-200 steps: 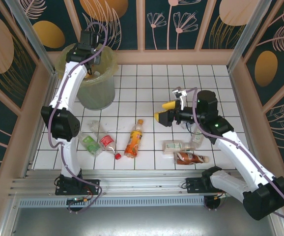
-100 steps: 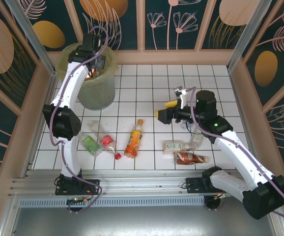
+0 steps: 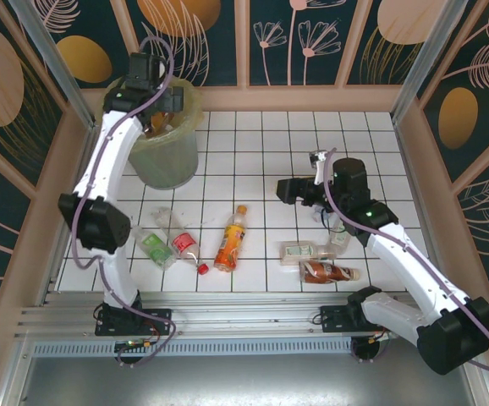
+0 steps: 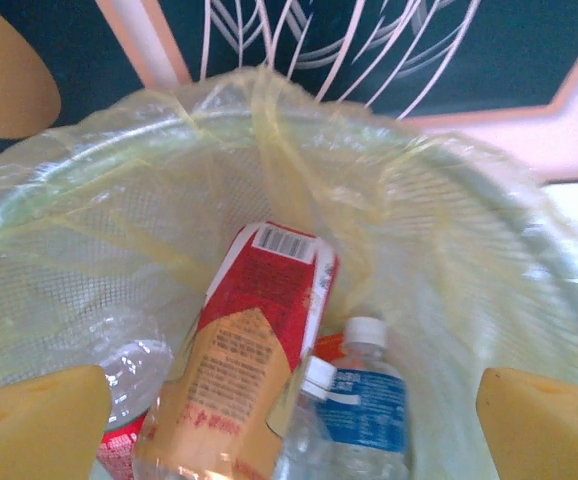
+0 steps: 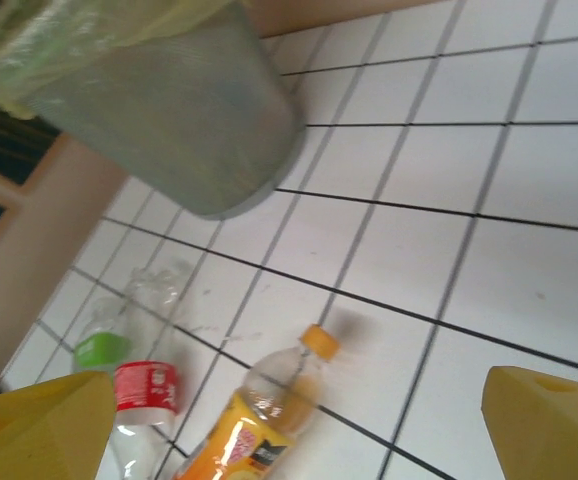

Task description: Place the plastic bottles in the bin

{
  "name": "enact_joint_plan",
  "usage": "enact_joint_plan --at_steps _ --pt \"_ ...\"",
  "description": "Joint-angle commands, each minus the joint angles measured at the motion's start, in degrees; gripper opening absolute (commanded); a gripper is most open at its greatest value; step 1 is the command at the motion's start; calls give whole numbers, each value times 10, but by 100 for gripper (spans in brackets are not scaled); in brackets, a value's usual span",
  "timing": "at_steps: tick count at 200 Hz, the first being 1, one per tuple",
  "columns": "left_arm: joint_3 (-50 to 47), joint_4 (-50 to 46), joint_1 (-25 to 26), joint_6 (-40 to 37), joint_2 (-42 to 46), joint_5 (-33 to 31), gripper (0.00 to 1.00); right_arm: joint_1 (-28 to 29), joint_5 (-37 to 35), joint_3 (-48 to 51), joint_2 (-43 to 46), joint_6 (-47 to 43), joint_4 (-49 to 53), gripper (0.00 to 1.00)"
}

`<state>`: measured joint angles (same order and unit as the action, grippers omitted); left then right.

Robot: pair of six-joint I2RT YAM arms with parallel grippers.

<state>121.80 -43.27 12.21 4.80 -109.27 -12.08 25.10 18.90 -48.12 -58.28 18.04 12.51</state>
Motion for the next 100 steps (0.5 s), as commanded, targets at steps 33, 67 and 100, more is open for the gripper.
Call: enact_joint_plan --at_steps 33,67,100 --pt "-257 216 -3 96 243 260 98 -6 -190 10 4 104 99 89" --pt "-452 387 -2 194 340 448 99 -25 -233 26 -2 138 123 87" --pt "-616 570 3 304 407 586 99 -59 -257 37 -23 151 145 87"
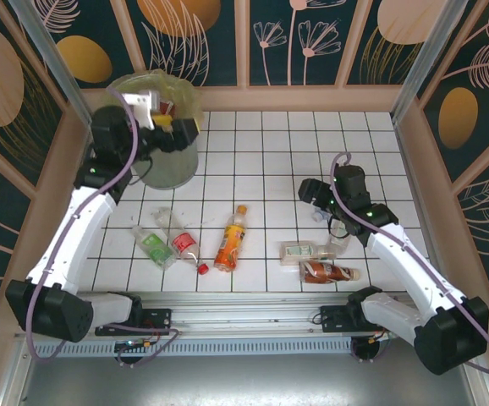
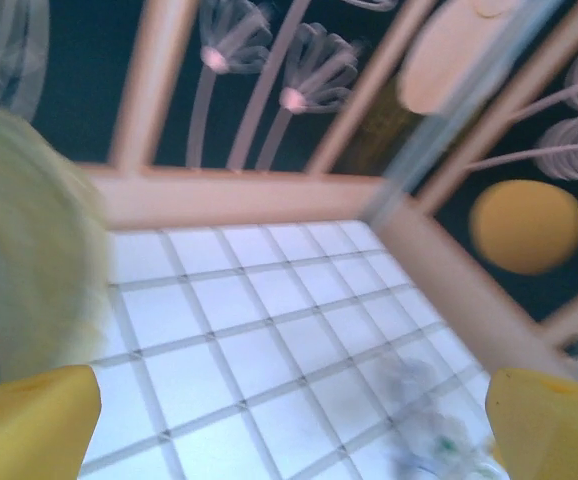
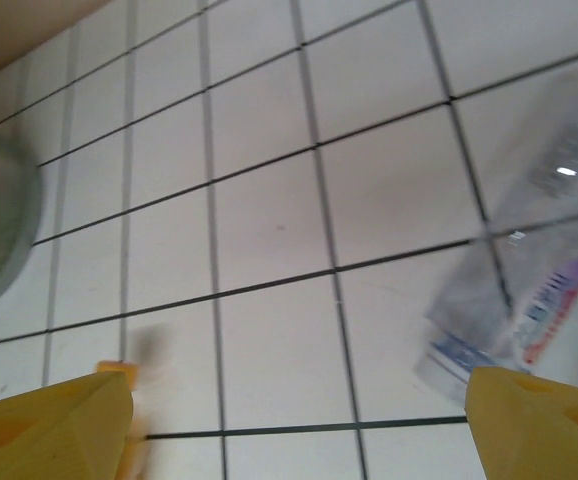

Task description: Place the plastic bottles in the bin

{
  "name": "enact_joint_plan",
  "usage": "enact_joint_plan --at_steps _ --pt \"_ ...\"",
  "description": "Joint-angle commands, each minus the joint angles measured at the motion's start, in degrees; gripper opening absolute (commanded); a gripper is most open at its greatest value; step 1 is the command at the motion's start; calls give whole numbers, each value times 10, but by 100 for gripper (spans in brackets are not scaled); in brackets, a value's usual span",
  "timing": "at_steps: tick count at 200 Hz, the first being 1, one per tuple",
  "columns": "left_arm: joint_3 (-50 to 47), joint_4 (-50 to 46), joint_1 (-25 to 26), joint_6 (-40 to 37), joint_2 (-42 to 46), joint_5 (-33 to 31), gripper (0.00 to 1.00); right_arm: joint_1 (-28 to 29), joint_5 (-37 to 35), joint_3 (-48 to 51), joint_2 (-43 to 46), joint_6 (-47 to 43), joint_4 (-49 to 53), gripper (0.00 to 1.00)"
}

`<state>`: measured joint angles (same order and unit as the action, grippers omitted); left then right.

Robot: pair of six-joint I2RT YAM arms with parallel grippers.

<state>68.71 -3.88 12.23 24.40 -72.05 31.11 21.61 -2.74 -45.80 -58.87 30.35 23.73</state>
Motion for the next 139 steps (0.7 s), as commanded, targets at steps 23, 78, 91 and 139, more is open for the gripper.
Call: enact_joint_plan --at_steps 23,78,91,139 --pt "-124 155 14 78 61 157 99 -44 -14 29 -36 29 14 86" --pt "-147 131 35 54 68 146 99 -53 -22 34 -99 38 0 88" --pt "-147 132 37 53 71 146 98 -55 -21 37 -113 39 -10 88" --pt "-153 129 41 48 72 139 99 -61 -30 24 -173 23 -30 85"
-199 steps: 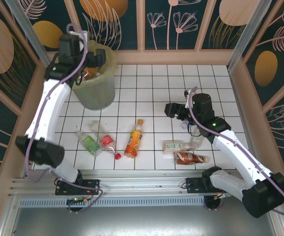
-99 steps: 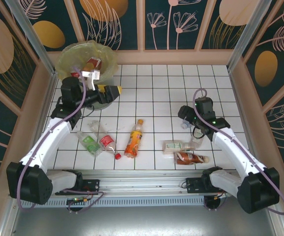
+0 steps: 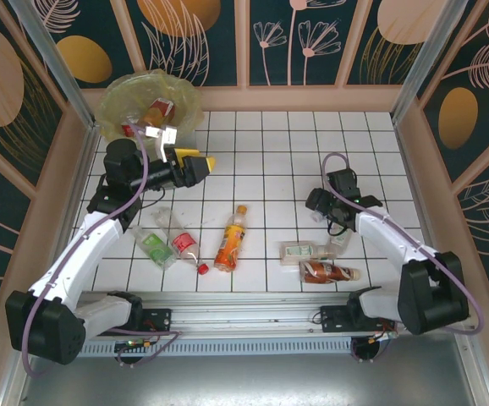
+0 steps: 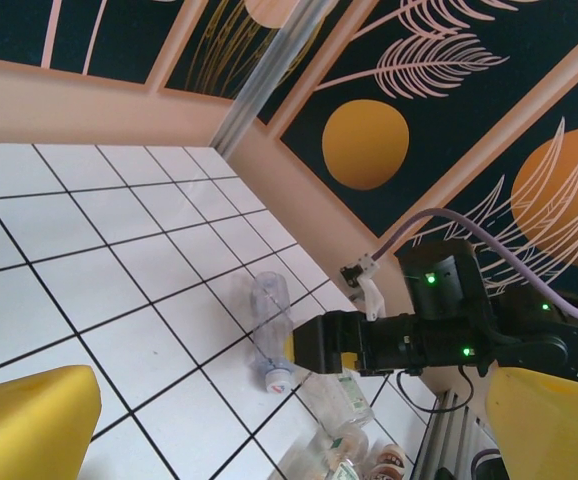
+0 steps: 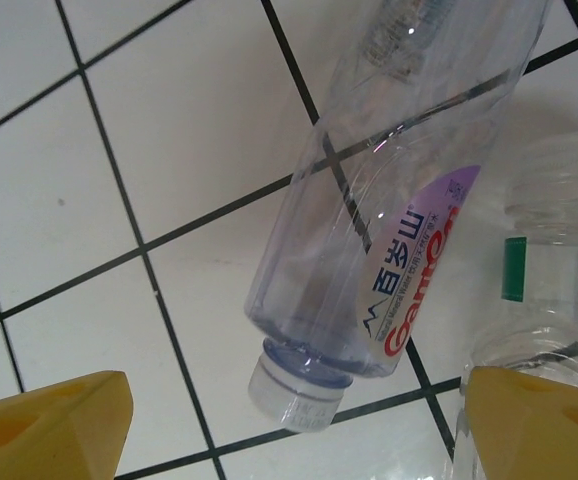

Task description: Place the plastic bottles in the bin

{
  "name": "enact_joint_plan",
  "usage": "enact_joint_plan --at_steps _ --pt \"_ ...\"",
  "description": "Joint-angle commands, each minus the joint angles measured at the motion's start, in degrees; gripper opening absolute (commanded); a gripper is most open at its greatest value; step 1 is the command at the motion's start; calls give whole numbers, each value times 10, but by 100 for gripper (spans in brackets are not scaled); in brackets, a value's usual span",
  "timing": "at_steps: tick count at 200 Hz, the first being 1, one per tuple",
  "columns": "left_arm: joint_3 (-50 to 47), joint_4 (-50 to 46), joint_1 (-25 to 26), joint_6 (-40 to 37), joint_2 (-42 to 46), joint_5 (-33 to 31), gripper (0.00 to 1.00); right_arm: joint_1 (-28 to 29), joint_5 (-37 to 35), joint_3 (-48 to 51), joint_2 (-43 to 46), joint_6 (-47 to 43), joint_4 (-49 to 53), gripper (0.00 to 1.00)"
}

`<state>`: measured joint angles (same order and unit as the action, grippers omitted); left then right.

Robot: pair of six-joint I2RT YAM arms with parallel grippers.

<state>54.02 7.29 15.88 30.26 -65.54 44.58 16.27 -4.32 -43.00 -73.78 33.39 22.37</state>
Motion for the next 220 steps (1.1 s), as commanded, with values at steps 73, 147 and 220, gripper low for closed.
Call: enact_joint_plan --at_steps 73,147,220 --pt "1 0 6 -19 6 2 99 -24 -27 -34 -107 -39 -47 74" --pt "5 -12 11 -23 -1 -2 99 -26 -30 -82 -191 -78 -89 61" --pt "-33 64 54 38 -24 -27 99 -12 -39 -79 -180 -135 -137 51"
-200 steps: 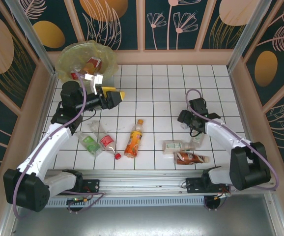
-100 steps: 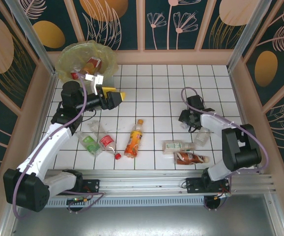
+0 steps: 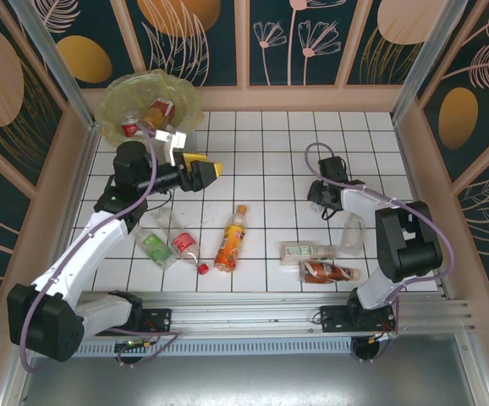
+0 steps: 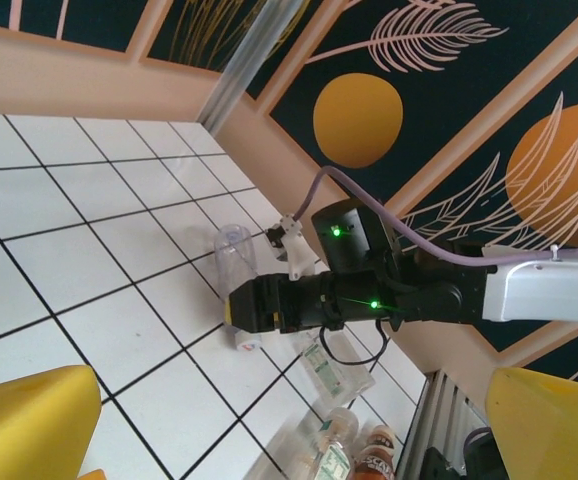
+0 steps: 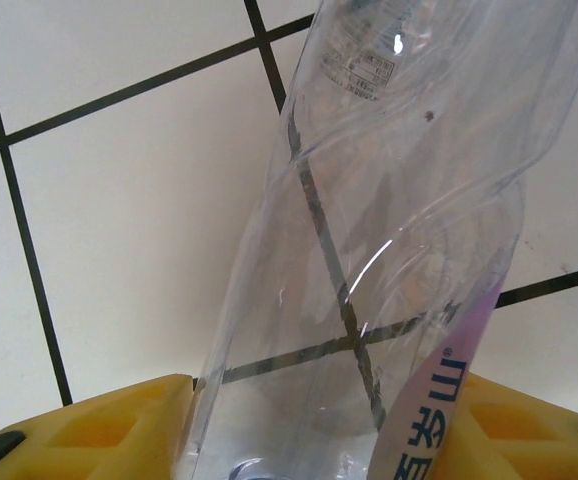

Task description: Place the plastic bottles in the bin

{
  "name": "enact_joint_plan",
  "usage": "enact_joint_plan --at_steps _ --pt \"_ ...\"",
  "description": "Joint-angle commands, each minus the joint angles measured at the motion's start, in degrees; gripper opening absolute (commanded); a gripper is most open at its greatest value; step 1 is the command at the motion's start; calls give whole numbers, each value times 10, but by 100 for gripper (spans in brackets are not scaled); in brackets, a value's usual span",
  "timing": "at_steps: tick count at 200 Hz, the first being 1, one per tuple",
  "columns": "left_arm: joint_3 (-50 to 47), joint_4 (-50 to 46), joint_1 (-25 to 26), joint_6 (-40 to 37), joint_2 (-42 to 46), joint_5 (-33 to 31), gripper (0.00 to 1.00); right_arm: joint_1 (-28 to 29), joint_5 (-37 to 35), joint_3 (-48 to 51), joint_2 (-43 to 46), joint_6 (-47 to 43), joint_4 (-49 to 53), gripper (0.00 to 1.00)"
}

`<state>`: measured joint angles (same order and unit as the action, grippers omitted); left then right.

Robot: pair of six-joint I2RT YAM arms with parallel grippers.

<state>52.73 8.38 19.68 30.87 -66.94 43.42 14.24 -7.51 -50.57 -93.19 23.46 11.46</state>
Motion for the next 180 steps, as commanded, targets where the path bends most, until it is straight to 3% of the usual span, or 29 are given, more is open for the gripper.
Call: enact_joint_plan --at_steps 1,42,80,152,180 --pt "-22 55 16 33 -11 -16 99 9 -6 -3 15 -36 -29 51" --pt "-62 165 27 103 -42 -24 99 45 64 22 102 -80 -70 50" --pt "-56 236 29 162 -86 -2 99 84 203 31 184 -111 -92 49" --pt "-35 418 36 307 -173 61 99 134 426 -1 279 -95 -106 50" --pt "-13 437 46 328 -196 66 99 144 484 -7 287 -72 -128 50"
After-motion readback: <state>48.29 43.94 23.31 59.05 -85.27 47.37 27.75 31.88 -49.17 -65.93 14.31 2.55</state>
